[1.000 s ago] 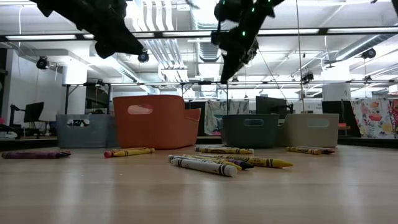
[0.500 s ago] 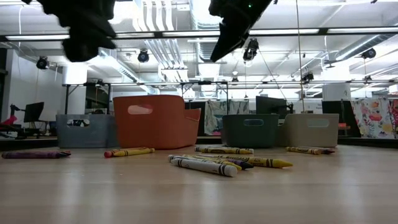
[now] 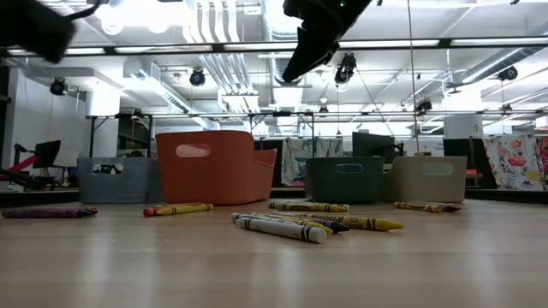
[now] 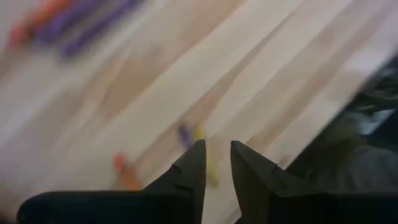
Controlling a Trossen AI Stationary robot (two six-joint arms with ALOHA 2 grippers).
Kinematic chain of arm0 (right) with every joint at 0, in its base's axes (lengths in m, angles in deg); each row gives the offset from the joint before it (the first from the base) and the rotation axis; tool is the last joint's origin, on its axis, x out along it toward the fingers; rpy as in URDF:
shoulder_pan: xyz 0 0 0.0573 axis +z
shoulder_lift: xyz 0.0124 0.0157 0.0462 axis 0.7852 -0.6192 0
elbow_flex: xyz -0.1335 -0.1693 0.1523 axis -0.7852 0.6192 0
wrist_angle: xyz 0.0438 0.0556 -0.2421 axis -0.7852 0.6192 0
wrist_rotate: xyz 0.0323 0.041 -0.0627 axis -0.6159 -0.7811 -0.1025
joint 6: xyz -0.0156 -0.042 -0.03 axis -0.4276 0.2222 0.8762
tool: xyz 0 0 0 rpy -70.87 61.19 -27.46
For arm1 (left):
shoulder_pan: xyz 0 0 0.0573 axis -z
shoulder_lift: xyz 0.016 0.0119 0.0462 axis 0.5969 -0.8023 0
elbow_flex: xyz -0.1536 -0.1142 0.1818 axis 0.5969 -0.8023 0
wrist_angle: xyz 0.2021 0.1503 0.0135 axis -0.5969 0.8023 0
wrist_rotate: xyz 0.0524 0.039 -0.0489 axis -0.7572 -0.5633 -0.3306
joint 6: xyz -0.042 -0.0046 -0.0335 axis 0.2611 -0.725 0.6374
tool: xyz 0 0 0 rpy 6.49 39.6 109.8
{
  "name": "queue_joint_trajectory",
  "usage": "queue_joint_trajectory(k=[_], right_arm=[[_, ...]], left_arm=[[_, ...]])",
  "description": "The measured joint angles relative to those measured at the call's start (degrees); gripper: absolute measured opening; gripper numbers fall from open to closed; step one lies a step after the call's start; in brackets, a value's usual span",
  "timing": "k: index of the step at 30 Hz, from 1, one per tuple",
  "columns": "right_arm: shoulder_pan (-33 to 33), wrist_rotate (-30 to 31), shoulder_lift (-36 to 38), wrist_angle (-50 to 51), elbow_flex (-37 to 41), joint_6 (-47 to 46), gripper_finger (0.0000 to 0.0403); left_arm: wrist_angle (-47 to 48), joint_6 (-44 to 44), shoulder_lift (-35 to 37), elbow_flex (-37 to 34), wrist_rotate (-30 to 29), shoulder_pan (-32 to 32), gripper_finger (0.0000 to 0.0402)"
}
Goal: Sort crayons
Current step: Put the orange crayon into the black bin
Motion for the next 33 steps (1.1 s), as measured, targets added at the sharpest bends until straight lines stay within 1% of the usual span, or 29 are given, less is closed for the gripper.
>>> queue_joint_trajectory(k=[3, 6, 10, 19, 22, 33], right_arm=[[0.1, 0.0, 0.0, 0.0, 0.0, 0.0, 0.0093], [0.1, 0.0, 0.0, -0.1, 0.0, 0.3, 0.0092], [0.3, 0.0, 0.0, -0.1, 0.0, 0.3, 0.0087], [1.2, -0.1, 0.0, -0.2, 0.0, 0.0, 0.0094], [1.2, -0.1, 0.0, -0.2, 0.0, 0.2, 0.0096], [1.2, 0.0, 0.0, -0.2, 0.0, 0.1, 0.0084]], left_arm=[[1.1, 7.2, -2.9, 0.0, 1.9, 4.4, 0.0056], [3.4, 13.0, -5.7, 0.0, 2.1, 7.6, 0.0056], [6.2, 18.0, -8.8, 0.0, 2.9, 9.3, 0.0061], [4.7, 19.3, -14.9, 0.0, 3.1, 10.2, 0.0111], [4.2, 19.4, -16.8, 0.0, 3.1, 11.0, 0.0121], [2.3, 21.0, -24.1, 0.0, 3.4, 12.2, 0.0112]])
